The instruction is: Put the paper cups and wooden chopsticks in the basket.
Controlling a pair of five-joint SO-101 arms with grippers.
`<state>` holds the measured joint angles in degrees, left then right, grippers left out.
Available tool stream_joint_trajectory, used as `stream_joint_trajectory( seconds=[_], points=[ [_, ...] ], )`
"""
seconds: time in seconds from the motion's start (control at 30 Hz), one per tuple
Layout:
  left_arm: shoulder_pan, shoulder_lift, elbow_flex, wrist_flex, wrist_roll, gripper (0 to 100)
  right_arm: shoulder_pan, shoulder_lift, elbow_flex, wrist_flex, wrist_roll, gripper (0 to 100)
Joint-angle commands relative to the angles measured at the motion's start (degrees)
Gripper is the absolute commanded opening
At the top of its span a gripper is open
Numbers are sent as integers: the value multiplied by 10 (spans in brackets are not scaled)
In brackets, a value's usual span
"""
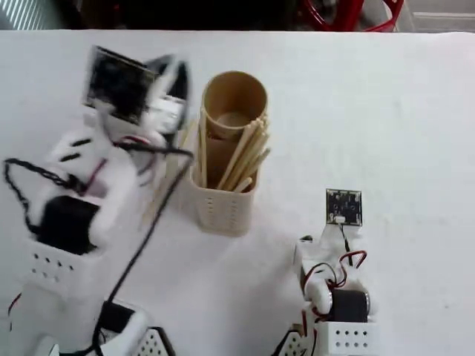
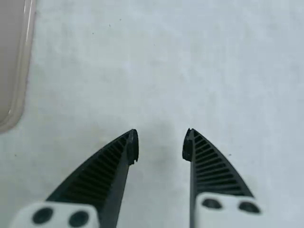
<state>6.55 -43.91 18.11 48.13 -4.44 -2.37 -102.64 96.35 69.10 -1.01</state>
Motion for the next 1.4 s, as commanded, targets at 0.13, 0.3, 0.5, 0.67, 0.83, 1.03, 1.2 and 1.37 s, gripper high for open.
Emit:
stream_joint_trajectory(
  seconds=[0.13,0.3,0.5,0.67,0.83,1.03,1.2,1.37],
  points=[
    [-177,13,231,-137,47,86,-5,-5,5,4,4,159],
    [-162,138,334,-277,2,86,-2,-5,5,4,4,159],
    [-152,345,226,-230,-10,86,-2,-5,5,4,4,159],
    [-121,464,96,-91,-69,87,-2,-5,5,4,4,159],
    [-102,486,56,-31,-75,84,-2,-5,5,4,4,159],
    [-91,491,60,-22,-75,88,-2,-5,5,4,4,159],
    [-92,491,60,-11,-74,159,-2,-5,5,4,4,159],
    [-88,492,63,-13,-74,165,-1,-5,5,4,4,159]
  ],
)
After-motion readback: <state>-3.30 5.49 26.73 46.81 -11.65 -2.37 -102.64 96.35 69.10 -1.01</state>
